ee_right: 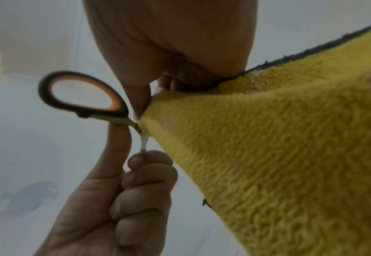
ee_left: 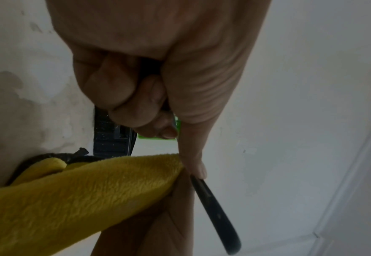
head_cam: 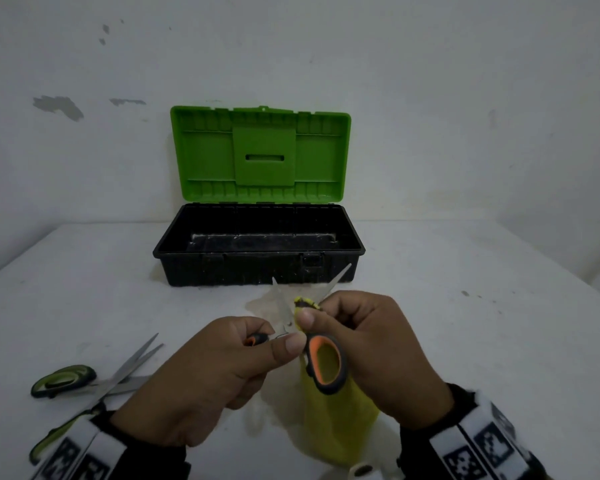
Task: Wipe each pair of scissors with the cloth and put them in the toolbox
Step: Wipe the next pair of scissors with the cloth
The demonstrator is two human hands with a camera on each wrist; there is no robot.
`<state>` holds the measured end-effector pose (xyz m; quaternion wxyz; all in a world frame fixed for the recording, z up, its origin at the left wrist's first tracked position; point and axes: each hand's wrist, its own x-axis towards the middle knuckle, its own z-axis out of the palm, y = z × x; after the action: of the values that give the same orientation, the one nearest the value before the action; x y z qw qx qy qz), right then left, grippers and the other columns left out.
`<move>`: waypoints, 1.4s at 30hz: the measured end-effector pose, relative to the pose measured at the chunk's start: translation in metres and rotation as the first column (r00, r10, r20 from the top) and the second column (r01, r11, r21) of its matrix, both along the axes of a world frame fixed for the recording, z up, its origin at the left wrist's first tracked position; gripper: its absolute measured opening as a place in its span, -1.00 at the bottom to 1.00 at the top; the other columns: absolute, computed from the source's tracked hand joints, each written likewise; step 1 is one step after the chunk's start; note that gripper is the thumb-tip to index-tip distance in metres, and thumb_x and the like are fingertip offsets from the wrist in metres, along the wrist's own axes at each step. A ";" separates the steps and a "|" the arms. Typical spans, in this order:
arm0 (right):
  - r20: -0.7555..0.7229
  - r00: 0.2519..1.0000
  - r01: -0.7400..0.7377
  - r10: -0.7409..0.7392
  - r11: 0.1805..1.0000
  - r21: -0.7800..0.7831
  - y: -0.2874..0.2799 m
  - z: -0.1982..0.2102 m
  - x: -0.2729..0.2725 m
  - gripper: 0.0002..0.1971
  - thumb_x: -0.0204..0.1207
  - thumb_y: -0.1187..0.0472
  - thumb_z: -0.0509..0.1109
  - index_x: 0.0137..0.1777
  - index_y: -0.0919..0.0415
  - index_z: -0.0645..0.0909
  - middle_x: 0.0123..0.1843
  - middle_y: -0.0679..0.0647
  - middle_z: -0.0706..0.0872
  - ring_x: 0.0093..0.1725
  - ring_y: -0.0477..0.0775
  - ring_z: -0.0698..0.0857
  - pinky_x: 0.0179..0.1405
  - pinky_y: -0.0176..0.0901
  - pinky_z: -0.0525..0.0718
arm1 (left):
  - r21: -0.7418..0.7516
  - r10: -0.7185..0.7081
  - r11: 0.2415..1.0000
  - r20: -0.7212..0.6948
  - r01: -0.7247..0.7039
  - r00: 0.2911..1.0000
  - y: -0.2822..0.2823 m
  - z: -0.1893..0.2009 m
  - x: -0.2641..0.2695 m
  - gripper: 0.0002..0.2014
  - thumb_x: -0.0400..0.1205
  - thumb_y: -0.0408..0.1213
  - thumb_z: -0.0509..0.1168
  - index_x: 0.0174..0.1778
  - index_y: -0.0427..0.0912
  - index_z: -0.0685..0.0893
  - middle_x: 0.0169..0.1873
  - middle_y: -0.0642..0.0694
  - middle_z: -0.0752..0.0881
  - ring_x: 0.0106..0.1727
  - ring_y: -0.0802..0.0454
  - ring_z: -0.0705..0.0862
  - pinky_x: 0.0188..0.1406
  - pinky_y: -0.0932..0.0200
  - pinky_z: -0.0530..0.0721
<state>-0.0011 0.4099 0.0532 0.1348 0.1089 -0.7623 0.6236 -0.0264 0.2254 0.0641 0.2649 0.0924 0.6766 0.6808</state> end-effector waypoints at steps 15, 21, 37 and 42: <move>0.078 0.997 0.031 -0.027 0.998 -0.061 0.004 -0.007 0.001 -0.73 0.39 -0.03 0.58 -0.44 0.07 0.72 -0.45 0.15 0.71 -0.43 0.07 0.60 -0.35 -0.07 0.60 | -0.030 -0.040 0.999 0.041 0.041 0.998 0.002 -0.007 -0.003 -0.56 0.21 0.02 0.55 -0.41 -0.17 0.44 -0.60 -0.07 0.21 -0.58 0.08 0.07 -0.58 0.25 0.01; 0.036 0.985 0.172 -0.170 0.983 -0.058 0.024 0.010 -0.008 -0.68 0.40 -0.02 0.56 -0.43 0.19 0.70 -0.47 0.14 0.70 -0.47 -0.02 0.63 -0.43 -0.25 0.61 | -0.048 -0.036 0.998 0.016 0.037 0.999 -0.001 -0.005 -0.003 -0.58 0.21 0.04 0.55 -0.47 -0.14 0.47 -0.60 -0.08 0.23 -0.56 0.07 0.08 -0.55 0.18 0.00; 0.116 0.990 0.099 -0.080 0.981 -0.168 0.036 0.010 -0.014 -0.53 0.30 -0.15 0.65 -0.31 0.32 0.71 -0.31 0.41 0.75 -0.33 0.26 0.73 -0.29 0.12 0.77 | -0.121 -0.010 0.993 -0.140 -0.007 0.990 -0.003 0.000 -0.001 -0.53 0.23 0.15 0.61 -0.60 -0.03 0.49 -0.64 -0.11 0.26 -0.63 0.05 0.16 -0.64 0.28 0.15; 0.193 0.974 0.173 -0.122 0.946 -0.275 0.055 0.010 -0.029 -0.47 0.25 -0.14 0.59 -0.17 0.41 0.76 -0.22 0.43 0.75 -0.23 0.25 0.72 -0.17 0.15 0.79 | -0.209 0.055 0.970 -0.303 -0.123 0.952 -0.005 0.007 0.003 -0.54 0.15 0.15 0.56 -0.52 -0.10 0.50 -0.63 -0.03 0.32 -0.60 0.10 0.25 -0.63 0.30 0.27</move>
<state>-0.0296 0.4653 0.0633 0.1286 -0.0244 -0.6776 0.7237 -0.0233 0.2207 0.0708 0.1389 0.1314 0.7848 0.5895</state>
